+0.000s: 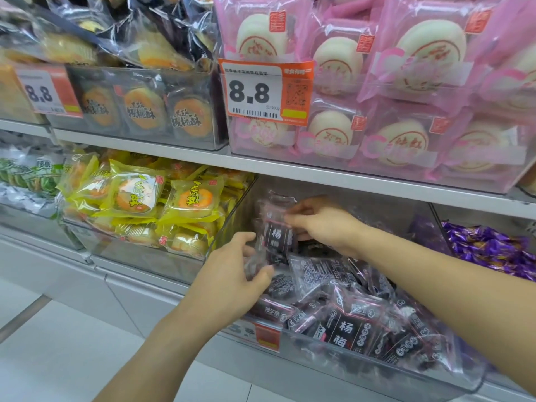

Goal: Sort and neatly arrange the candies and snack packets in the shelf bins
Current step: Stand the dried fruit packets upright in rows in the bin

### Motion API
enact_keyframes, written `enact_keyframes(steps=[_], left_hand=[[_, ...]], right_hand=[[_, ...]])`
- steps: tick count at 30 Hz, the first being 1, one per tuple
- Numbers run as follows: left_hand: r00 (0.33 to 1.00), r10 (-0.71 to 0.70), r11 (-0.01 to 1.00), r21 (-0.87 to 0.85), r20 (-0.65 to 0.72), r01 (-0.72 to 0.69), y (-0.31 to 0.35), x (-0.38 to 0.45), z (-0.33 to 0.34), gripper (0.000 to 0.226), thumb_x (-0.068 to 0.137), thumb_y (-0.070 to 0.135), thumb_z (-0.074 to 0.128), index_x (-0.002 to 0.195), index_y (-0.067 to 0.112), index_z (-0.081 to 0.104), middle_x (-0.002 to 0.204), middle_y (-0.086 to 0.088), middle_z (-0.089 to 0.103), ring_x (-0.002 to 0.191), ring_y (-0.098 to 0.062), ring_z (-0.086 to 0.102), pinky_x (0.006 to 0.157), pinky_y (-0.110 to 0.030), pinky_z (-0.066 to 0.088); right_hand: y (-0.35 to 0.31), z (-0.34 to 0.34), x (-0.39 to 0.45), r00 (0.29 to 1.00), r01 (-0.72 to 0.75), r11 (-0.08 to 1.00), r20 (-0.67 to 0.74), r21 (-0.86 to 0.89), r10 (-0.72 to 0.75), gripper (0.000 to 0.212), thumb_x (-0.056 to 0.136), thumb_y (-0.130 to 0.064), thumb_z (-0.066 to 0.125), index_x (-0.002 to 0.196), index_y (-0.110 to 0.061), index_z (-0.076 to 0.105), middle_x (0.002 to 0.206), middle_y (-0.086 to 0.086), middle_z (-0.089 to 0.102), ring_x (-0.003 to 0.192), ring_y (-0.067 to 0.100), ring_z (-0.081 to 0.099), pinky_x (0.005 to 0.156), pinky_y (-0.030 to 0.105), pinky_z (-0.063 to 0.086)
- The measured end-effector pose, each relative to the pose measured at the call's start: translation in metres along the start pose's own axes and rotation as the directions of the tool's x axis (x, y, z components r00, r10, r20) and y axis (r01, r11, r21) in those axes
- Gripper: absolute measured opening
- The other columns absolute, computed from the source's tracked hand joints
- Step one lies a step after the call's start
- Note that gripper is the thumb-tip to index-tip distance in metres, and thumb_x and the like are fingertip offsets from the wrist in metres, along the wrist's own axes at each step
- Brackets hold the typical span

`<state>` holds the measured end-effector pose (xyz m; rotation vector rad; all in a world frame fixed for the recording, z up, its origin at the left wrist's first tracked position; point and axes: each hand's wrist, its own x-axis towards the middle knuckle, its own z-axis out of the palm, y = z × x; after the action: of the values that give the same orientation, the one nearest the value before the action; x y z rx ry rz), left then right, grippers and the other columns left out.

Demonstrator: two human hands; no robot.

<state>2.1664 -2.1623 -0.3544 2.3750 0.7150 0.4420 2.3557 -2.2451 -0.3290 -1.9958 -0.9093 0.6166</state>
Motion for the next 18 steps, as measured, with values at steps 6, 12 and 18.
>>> enact_keyframes(steps=[6, 12, 18], left_hand=[[0.983, -0.01, 0.974, -0.226, -0.185, -0.033, 0.012, -0.003, -0.007, 0.08, 0.078, 0.059, 0.067, 0.145, 0.027, 0.038, 0.139, 0.015, 0.048, 0.127, -0.002, 0.046, 0.106, -0.024, 0.038], [0.994, -0.062, 0.805, -0.593, -0.094, -0.006, 0.026, -0.014, -0.029, 0.017, 0.087, 0.029, 0.07, 0.101, 0.019, 0.072, 0.086, -0.004, 0.076, 0.078, -0.025, 0.073, 0.066, -0.031, 0.06], [0.964, -0.004, 0.638, -0.742, 0.265, 0.207, 0.013, -0.031, -0.059, 0.03, 0.081, 0.015, 0.068, 0.108, 0.002, 0.071, 0.098, -0.023, 0.073, 0.082, -0.037, 0.073, 0.062, -0.037, 0.061]], right_hand=[[-0.011, -0.004, -0.022, 0.982, 0.187, 0.933, -0.036, 0.309, -0.185, 0.01, 0.099, -0.019, 0.057, 0.103, -0.011, 0.063, 0.102, 0.018, 0.069, 0.081, 0.027, 0.069, 0.074, 0.037, 0.061], [-0.036, -0.002, -0.044, 0.937, 0.071, 0.825, 0.246, 0.56, -0.248, 0.042, 0.089, -0.026, 0.065, 0.116, 0.006, 0.062, 0.096, 0.013, 0.073, 0.081, 0.021, 0.069, 0.068, 0.028, 0.058], [-0.041, -0.003, -0.04, 0.836, -0.161, 0.843, 0.525, 0.514, -0.16, 0.035, 0.072, -0.001, 0.07, 0.106, 0.002, 0.061, 0.08, 0.011, 0.073, 0.071, 0.021, 0.073, 0.064, 0.029, 0.062]])
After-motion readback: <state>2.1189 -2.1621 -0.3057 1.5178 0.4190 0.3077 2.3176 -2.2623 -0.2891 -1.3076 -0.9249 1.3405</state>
